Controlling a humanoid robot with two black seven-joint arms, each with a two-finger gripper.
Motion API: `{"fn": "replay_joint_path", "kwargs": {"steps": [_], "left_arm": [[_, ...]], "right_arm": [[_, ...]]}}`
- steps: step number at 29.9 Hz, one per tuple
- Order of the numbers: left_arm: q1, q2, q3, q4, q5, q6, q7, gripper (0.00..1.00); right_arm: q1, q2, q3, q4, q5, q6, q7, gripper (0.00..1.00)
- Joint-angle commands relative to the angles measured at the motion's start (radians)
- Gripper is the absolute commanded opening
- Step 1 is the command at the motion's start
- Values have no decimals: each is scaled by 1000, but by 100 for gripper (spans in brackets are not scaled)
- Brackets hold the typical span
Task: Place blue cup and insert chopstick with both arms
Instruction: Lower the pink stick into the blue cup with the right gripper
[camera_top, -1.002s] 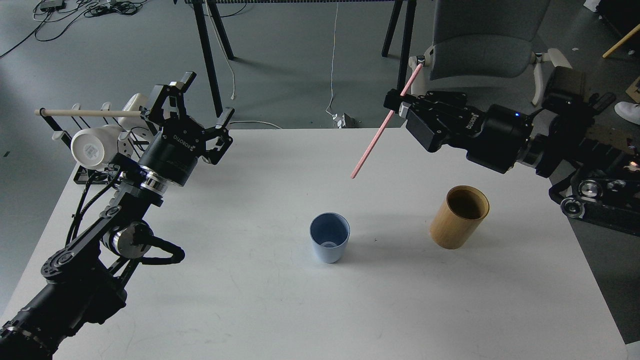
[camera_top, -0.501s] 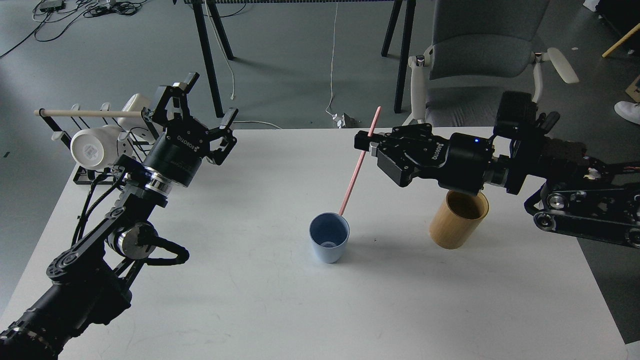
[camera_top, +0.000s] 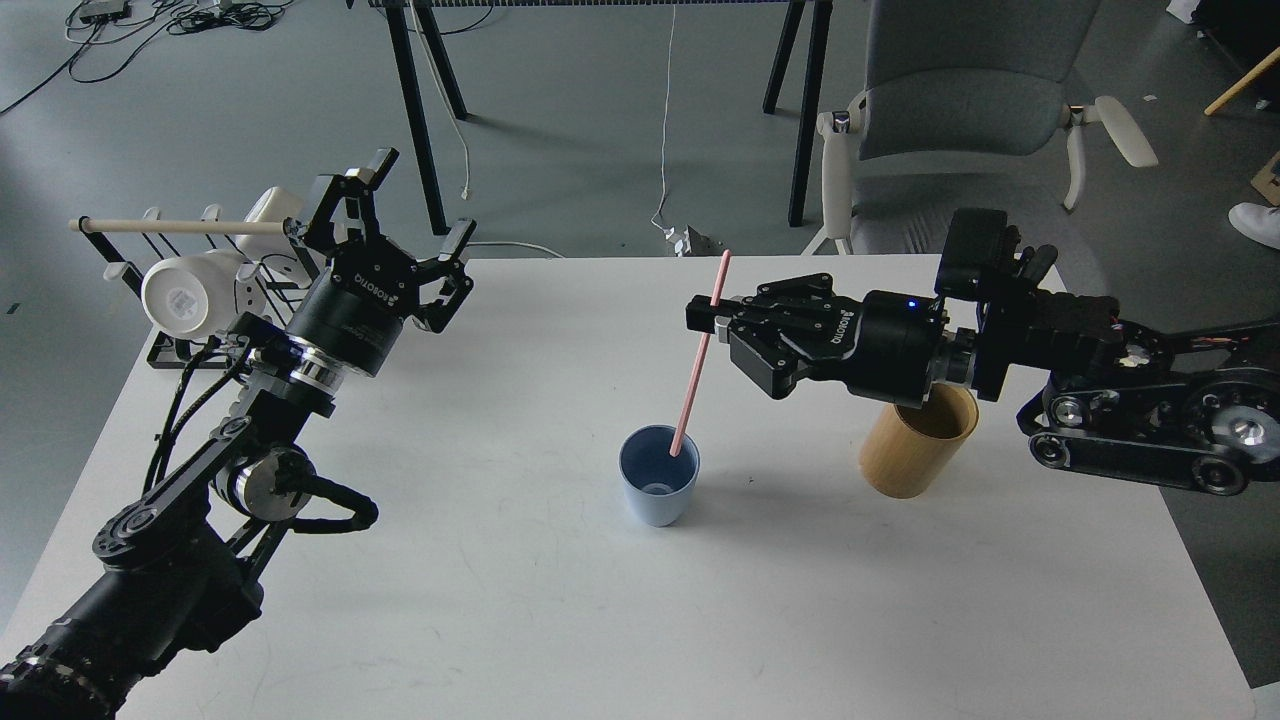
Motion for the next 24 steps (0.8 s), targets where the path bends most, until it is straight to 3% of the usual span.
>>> {"fn": "replay_joint_path", "kwargs": {"steps": [1, 18, 22, 24], "left_arm": [[3, 0, 0, 2, 0, 0, 0, 98], [8, 0, 0, 11, 0, 0, 0, 98], [8, -2, 0, 11, 0, 0, 0, 98], [8, 0, 0, 11, 0, 0, 0, 98]], "right_arm": [[-11, 32, 0, -35, 0, 0, 0, 0], [-68, 120, -2, -120, 0, 0, 0, 1], [-71, 123, 0, -128, 2, 0, 0, 7], [-76, 127, 1, -128, 3, 0, 0, 18]]}}
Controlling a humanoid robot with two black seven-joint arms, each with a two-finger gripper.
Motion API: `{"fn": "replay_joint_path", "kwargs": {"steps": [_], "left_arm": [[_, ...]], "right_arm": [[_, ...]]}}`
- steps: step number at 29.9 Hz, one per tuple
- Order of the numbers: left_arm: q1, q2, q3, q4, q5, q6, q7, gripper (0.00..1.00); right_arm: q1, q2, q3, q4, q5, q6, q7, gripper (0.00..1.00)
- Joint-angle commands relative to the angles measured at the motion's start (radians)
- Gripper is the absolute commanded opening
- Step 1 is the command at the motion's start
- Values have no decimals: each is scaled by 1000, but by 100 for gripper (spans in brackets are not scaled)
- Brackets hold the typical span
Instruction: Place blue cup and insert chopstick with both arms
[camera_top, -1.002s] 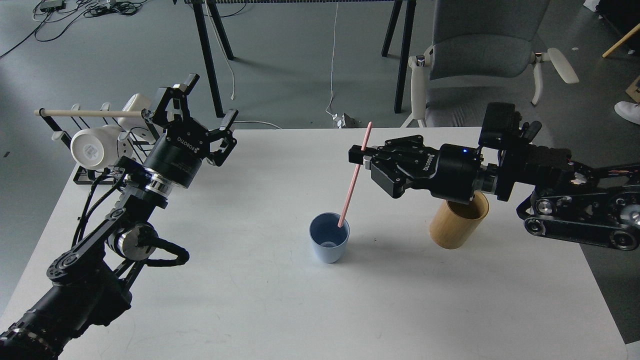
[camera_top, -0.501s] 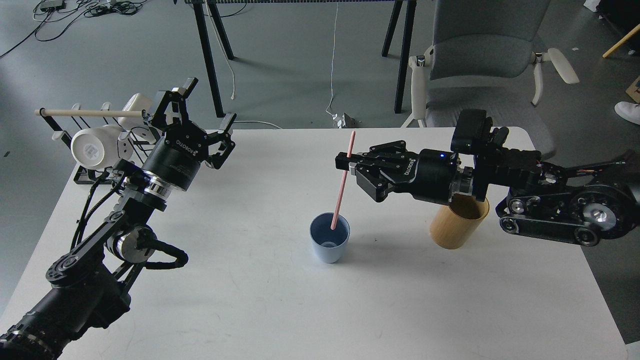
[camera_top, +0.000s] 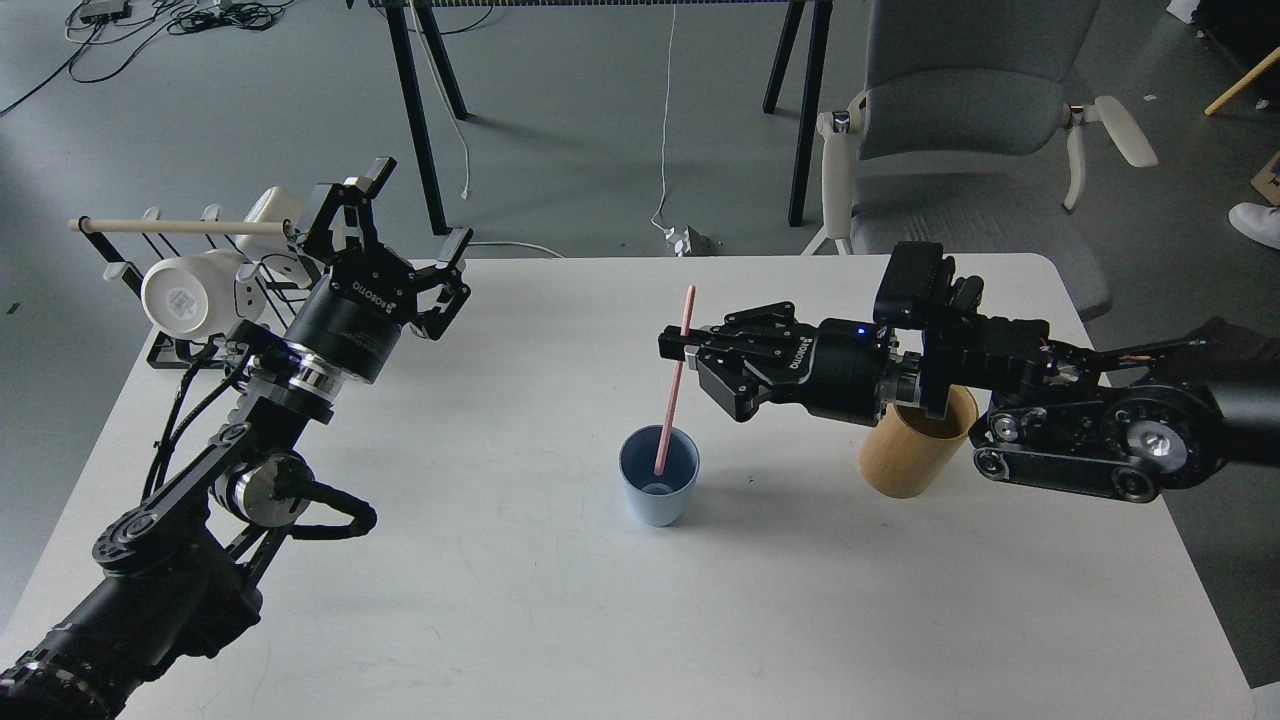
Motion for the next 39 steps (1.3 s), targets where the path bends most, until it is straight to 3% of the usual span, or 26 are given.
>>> {"fn": "replay_joint_path", "kwargs": {"steps": [1, 5, 7, 9, 14, 15, 20, 25, 31, 39], "left_arm": [[0, 0, 0, -1, 0, 0, 0, 98], [-2, 0, 0, 0, 0, 0, 0, 98], [-2, 0, 2, 0, 0, 0, 0, 98], [-2, 0, 2, -1, 0, 0, 0, 98], [-6, 1, 3, -1, 0, 0, 0, 98], [-9, 1, 3, 0, 2, 0, 0, 98], [-32, 0, 5, 3, 0, 0, 0, 98], [-63, 1, 9, 3, -5, 0, 0, 98], [-130, 8, 9, 5, -6, 0, 0, 98], [-204, 9, 11, 5, -15, 0, 0, 98]], "right_arm": [[-5, 4, 2, -1, 2, 0, 0, 19], [-5, 4, 7, 2, 3, 0, 0, 31], [-5, 1, 15, 5, 3, 0, 0, 48], [-5, -3, 16, 6, 8, 0, 0, 53], [-6, -20, 38, 22, 64, 0, 0, 94], [-6, -28, 38, 38, 93, 0, 0, 97], [-40, -69, 76, 147, 296, 0, 0, 97], [-143, -144, 267, 178, 460, 0, 0, 97], [-379, -183, 709, 232, 675, 0, 0, 98], [-618, -76, 1191, 238, 706, 0, 0, 98]]}}
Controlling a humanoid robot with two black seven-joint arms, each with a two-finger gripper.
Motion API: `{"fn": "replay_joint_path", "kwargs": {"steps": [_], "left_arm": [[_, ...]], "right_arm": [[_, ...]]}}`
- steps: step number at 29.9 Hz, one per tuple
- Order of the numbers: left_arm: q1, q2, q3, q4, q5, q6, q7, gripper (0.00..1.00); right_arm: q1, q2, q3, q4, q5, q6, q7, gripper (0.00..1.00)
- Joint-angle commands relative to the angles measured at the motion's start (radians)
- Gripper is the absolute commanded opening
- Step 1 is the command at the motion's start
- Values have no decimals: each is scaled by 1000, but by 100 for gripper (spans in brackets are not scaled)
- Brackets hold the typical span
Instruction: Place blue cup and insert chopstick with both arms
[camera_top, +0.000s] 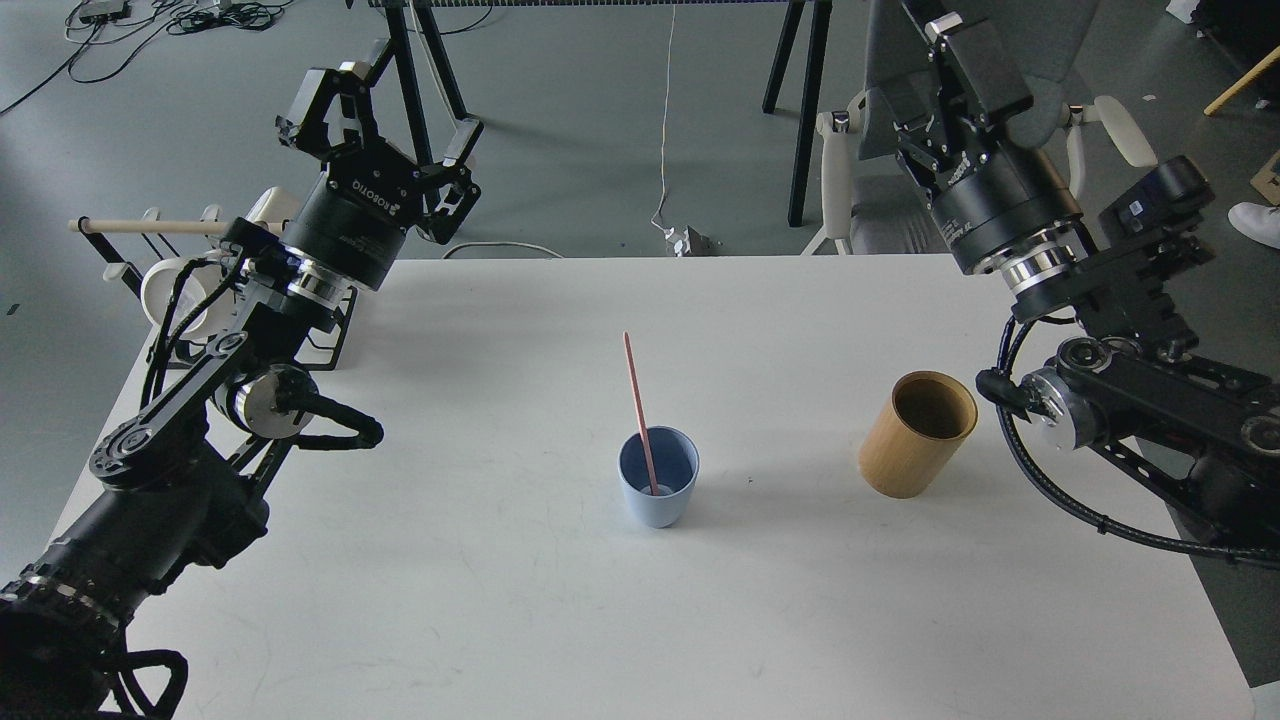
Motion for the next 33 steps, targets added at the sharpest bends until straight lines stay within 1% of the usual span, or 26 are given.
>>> {"fn": "replay_joint_path", "kwargs": {"steps": [1, 6, 14, 18, 21, 24, 33], "left_arm": [[-17, 1, 0, 0, -3, 0, 0, 98], [-19, 32, -1, 0, -6, 0, 0, 98], [-2, 87, -3, 0, -44, 0, 0, 98], [-3, 93, 0, -3, -48, 0, 0, 98], [-6, 103, 0, -6, -46, 0, 0, 98], [-6, 104, -3, -6, -48, 0, 0, 98], [-2, 106, -6, -12, -49, 0, 0, 98]], "right_arm": [[-75, 69, 171, -13, 2, 0, 0, 98], [-144, 144, 213, -1, 2, 0, 0, 98], [-178, 182, 179, -10, 4, 0, 0, 99], [-181, 188, 182, -13, 72, 10, 0, 99], [-179, 188, 187, -13, 155, 78, 0, 99], [-181, 187, 188, -19, 204, 180, 0, 99], [-182, 175, 200, -119, 223, 538, 0, 99]]}}
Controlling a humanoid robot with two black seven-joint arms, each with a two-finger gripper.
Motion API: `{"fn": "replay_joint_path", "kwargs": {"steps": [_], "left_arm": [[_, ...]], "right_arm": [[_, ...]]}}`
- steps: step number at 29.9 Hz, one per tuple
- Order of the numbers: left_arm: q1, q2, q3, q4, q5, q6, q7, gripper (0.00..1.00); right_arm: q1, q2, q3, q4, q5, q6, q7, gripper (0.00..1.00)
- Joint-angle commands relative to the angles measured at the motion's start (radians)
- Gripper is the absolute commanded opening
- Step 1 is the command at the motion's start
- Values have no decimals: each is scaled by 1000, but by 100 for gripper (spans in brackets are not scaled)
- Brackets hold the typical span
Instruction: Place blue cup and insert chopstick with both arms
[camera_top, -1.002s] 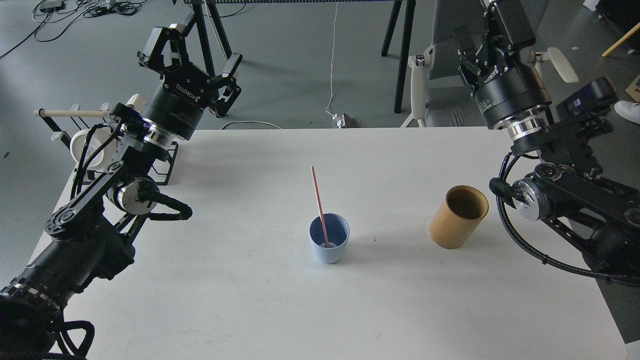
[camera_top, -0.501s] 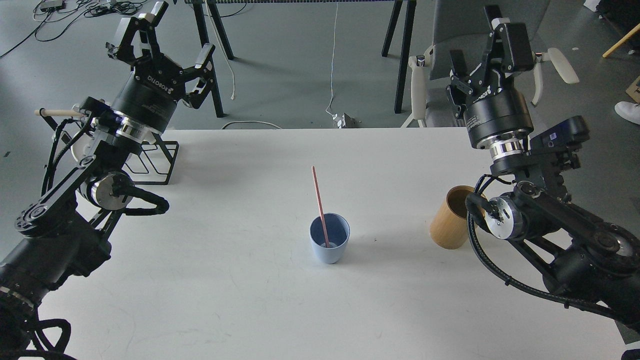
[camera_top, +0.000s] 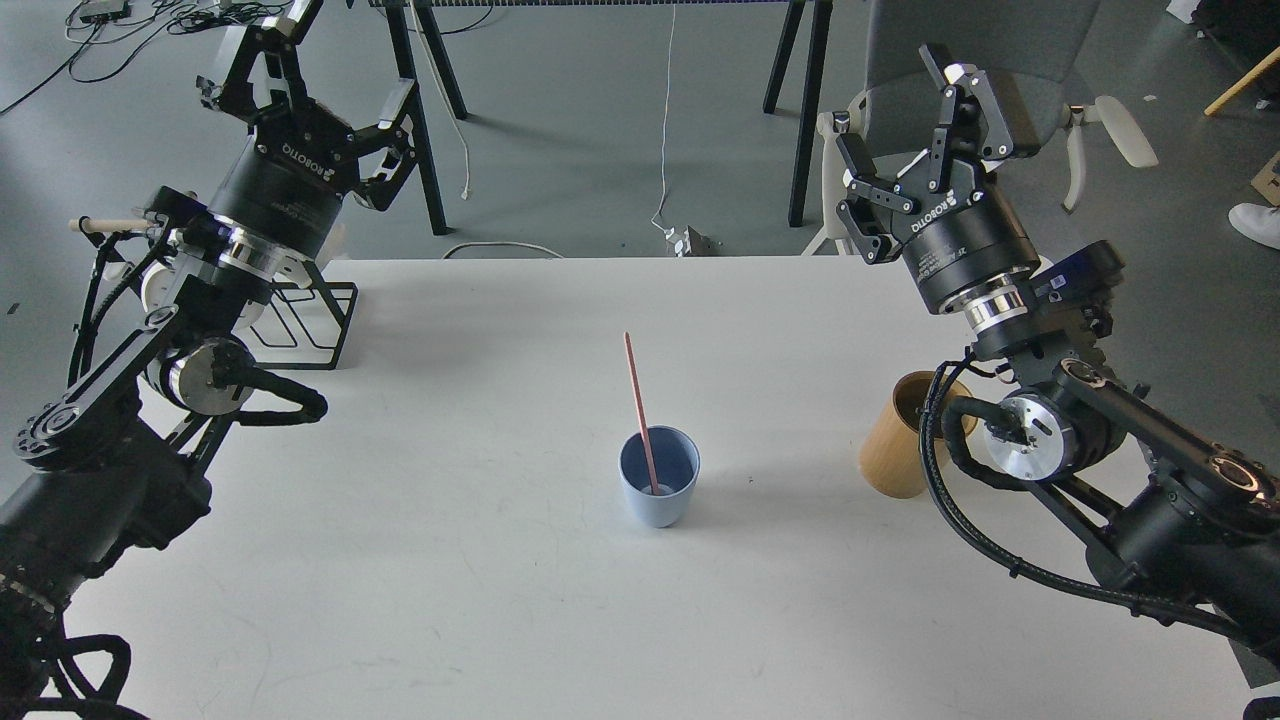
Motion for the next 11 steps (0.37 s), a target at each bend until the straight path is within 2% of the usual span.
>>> {"fn": "replay_joint_path", "kwargs": {"steps": [1, 5, 11], "left_arm": [[6, 1, 3, -2, 0, 0, 0, 98], [7, 1, 6, -2, 0, 0, 0, 98], [7, 1, 6, 0, 0, 0, 0, 98]], "right_arm": [[0, -1, 10, -25, 26, 139, 0, 99], [0, 10, 39, -62, 166, 224, 0, 99], [-15, 21, 151, -85, 198, 239, 0, 99]]}}
